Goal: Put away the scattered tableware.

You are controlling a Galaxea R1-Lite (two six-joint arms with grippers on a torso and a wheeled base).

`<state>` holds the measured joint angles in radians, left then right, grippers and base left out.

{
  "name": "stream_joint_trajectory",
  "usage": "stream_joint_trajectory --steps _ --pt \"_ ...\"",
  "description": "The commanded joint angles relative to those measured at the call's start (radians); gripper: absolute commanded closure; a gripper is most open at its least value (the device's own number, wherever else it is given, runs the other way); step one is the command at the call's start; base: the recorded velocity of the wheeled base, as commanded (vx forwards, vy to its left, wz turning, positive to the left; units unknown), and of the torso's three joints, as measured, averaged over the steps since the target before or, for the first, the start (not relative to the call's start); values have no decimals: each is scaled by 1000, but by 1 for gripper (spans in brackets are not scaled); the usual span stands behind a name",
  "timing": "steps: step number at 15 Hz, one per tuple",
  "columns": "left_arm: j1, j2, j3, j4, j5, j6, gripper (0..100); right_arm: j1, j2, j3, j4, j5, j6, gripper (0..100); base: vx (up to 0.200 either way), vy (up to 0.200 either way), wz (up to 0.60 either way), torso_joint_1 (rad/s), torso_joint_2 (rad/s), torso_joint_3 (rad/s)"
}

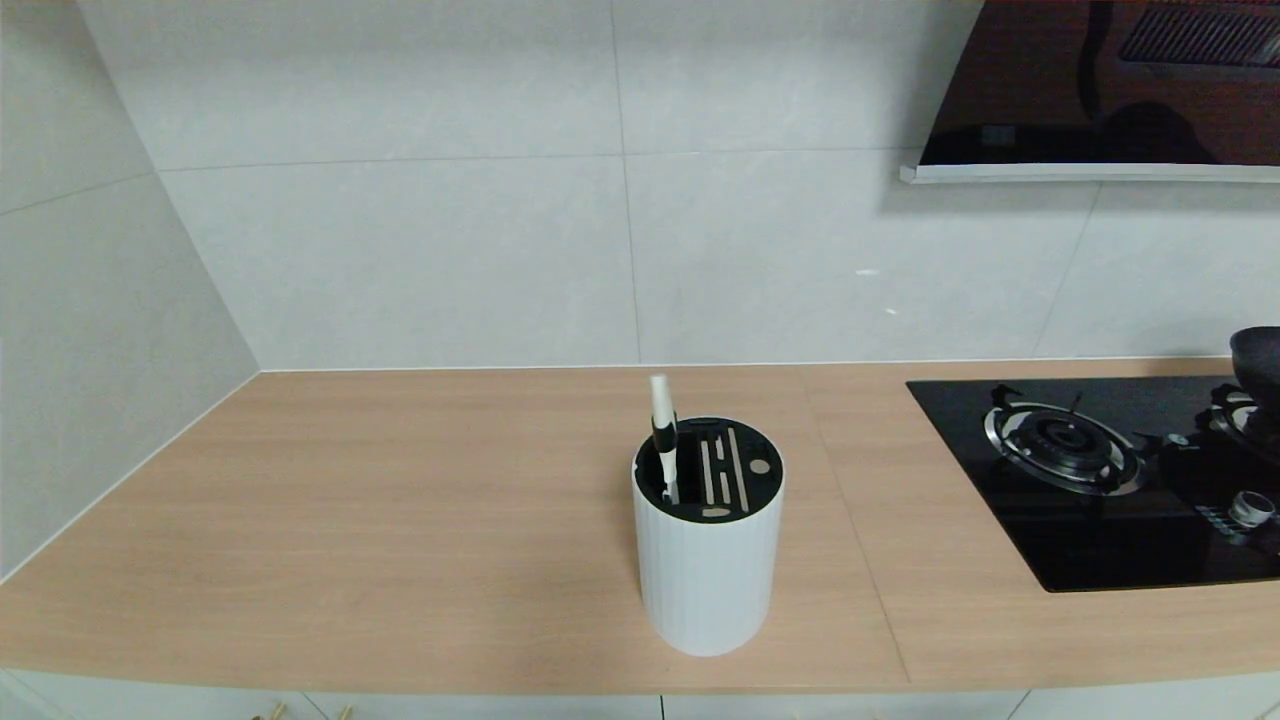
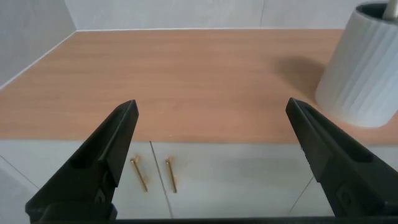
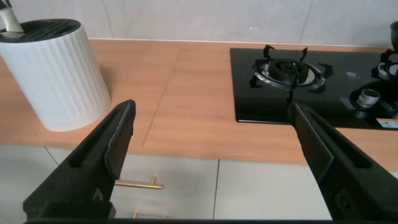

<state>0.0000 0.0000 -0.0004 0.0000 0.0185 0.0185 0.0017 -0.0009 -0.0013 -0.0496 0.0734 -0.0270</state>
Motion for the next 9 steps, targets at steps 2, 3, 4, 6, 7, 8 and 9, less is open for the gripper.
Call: stream_joint_trajectory --steps 2,3,4,6,7,8,9 --pt "-2 0 0 2 -3 14 0 -2 1 -2 65 -38 -4 0 0 0 0 0 0 0" --pt "-2 2 0 2 -3 3 0 -2 1 1 42 -34 12 0 0 0 0 0 0 0" --pt "-2 0 0 2 -2 -12 0 -2 1 1 45 -34 12 0 0 0 0 0 0 0" --pt "-2 0 0 0 -2 -23 0 -2 1 1 45 -34 12 0 0 0 0 0 0 0" --pt "-2 0 0 0 -2 -22 0 -2 1 1 45 -34 13 0 0 0 0 0 0 0" --pt "-2 0 0 0 -2 -22 0 -2 1 1 45 -34 13 0 0 0 0 0 0 0" --pt "-2 0 0 0 -2 -22 0 -2 1 1 45 -34 13 0 0 0 0 0 0 0"
